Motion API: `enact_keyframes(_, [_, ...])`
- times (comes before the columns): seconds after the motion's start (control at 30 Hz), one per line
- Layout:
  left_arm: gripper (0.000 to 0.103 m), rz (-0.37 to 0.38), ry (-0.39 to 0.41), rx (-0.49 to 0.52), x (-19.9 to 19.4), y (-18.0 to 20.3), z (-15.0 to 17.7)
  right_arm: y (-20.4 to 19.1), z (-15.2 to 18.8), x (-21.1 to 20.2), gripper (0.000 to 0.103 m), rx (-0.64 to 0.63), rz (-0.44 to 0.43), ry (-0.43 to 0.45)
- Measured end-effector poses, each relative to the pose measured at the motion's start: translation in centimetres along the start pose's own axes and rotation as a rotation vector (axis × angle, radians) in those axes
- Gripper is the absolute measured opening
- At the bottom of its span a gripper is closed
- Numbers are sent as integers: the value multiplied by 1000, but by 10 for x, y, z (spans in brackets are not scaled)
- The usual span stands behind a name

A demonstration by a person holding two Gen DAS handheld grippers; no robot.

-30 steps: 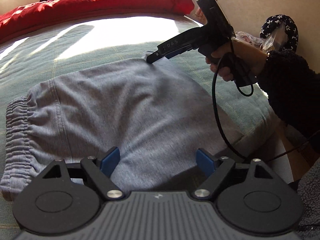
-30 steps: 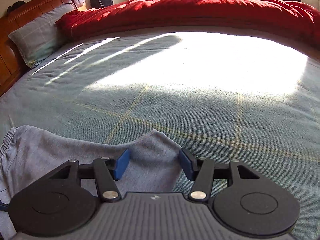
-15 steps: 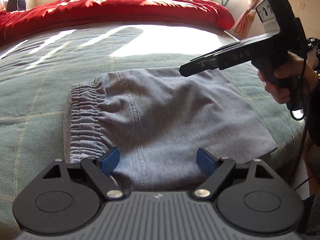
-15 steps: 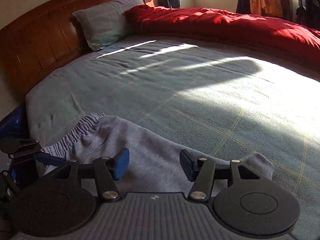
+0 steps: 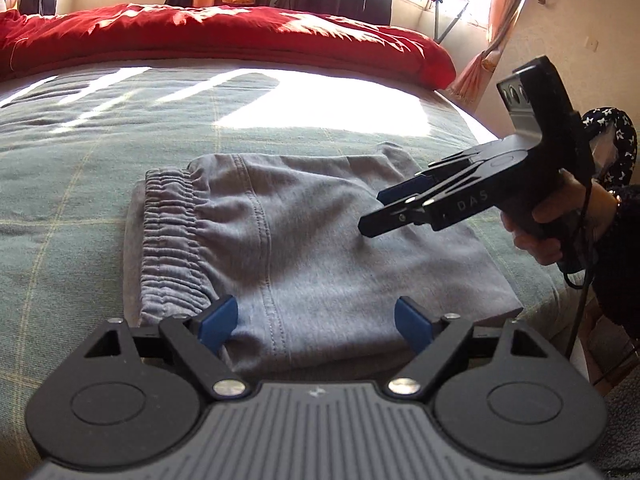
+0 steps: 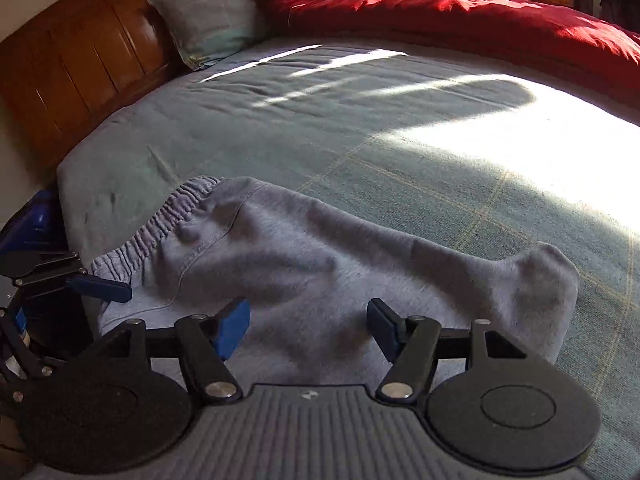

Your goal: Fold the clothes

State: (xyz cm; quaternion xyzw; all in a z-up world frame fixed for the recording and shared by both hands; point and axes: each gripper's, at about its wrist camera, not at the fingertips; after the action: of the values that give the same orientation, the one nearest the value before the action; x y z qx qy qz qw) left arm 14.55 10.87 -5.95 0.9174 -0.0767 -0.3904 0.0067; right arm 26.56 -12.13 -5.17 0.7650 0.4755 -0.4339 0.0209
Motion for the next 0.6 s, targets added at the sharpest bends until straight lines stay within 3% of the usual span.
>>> enact_keyframes(0.1, [86,-18,23,-16,-11,-6,-5,-9,10,1,72,-26,37,-17])
enact_keyframes(0.27, [86,-92,49,-62,-11,-29,-26,-5,19,-35,79,58,46,91])
enact_keyframes(0.47, [85,-76,-75,-238,29,-81,-55,15,55,-78,85,208,95,198])
enact_keyframes(0.6, [85,42,-197,-411,59,-119,-52,28,83,-104,88,306,108,280])
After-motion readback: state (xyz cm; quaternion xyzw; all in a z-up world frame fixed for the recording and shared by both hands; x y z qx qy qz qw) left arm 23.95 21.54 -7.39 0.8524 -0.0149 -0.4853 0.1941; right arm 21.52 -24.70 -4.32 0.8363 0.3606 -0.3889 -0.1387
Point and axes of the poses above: each gripper's, at about its wrist camera, not at the fingertips, and x roughly the way its jaws point, y to its right, z to its underside, and after that the axes turned 15 degrees about -z, right-handed
